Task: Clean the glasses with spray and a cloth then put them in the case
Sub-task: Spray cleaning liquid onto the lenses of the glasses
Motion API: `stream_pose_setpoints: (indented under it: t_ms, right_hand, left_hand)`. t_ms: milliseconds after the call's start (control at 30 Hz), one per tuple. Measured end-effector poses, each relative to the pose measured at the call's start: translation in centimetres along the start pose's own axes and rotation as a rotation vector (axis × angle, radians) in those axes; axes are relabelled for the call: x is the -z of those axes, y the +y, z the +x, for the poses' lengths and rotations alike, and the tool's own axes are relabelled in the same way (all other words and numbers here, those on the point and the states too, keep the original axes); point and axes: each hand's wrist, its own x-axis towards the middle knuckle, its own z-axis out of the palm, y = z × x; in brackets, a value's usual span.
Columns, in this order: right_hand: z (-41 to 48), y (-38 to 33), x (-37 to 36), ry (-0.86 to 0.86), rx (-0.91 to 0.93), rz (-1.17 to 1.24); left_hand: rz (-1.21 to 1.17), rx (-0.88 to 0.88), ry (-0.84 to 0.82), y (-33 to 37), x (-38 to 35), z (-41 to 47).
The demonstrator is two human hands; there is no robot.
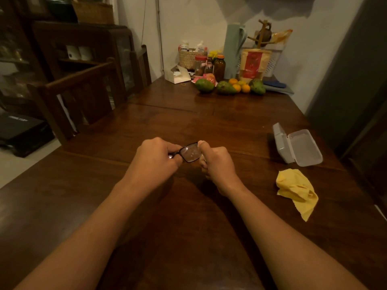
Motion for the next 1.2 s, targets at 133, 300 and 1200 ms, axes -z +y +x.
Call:
stream_pose_setpoints:
  t_ms: [133,300,1200]
  right_hand:
    - [0.1,-0.2,-0.1,-0.009,-0.009,-0.019]
    - [-0.3,0.4,0.8,-0.031,0.029,0.138]
    - [-0.6,-0.1,-1.5,-0.249,0.092,-0.043]
  left_hand:
    - [-0.053,0.049,-0.023,0.1,0.0,0.1]
    - [-0.333,0.24,-0.044,-0.2,-0.2,0.4]
    - [-0.563,0.281,0.04,0.6,0.3,0.0]
